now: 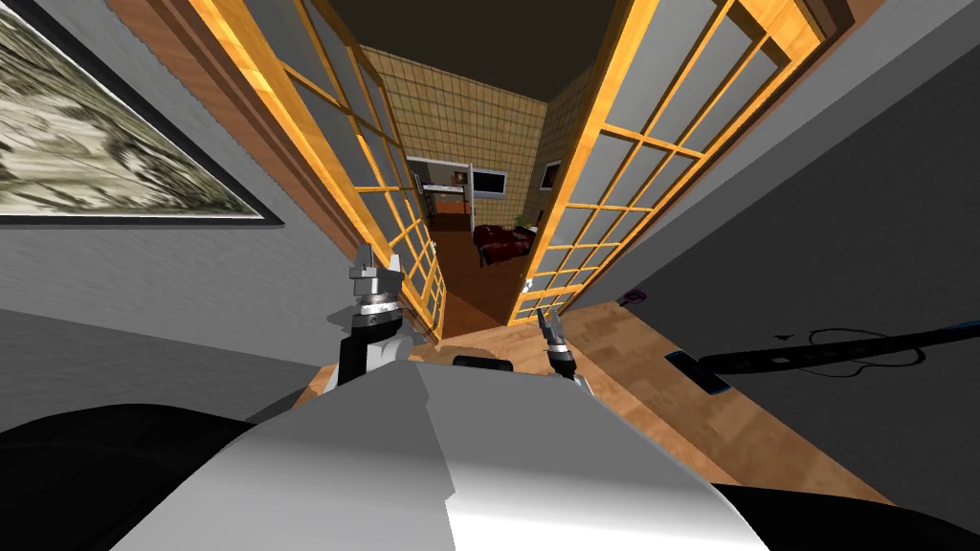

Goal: Push the door open

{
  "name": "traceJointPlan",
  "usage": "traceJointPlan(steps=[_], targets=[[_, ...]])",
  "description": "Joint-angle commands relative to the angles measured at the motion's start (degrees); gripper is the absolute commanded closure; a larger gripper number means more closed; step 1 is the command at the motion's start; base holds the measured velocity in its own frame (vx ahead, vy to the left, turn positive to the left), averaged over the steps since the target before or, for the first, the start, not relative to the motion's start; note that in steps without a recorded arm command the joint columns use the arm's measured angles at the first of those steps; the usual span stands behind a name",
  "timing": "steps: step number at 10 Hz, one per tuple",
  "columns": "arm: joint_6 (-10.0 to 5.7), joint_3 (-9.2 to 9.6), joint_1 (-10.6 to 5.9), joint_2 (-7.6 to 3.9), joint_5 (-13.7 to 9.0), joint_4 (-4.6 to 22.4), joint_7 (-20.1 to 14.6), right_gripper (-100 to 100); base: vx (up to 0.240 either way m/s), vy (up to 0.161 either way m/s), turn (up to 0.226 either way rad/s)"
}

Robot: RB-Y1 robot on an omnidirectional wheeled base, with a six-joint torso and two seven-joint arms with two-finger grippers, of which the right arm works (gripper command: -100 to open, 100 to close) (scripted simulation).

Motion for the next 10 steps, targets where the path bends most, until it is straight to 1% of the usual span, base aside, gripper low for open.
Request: traceJointPlan(steps=[1, 4, 10], targets=[[-1.17, -0.55, -0.53, -0.12, 1.0, 2.9, 2.0, -100, 0.095, -0.071, 0.072], [-2.85, -1.57, -1.45, -0.53, 2.7, 7.8, 5.1, -100, 0.083, -0.054, 0.07], [-5.94, -3.44, -3.14, -1.22, 5.9, 16.7, 10.9, -100, 0.091, -0.06, 0.065]])
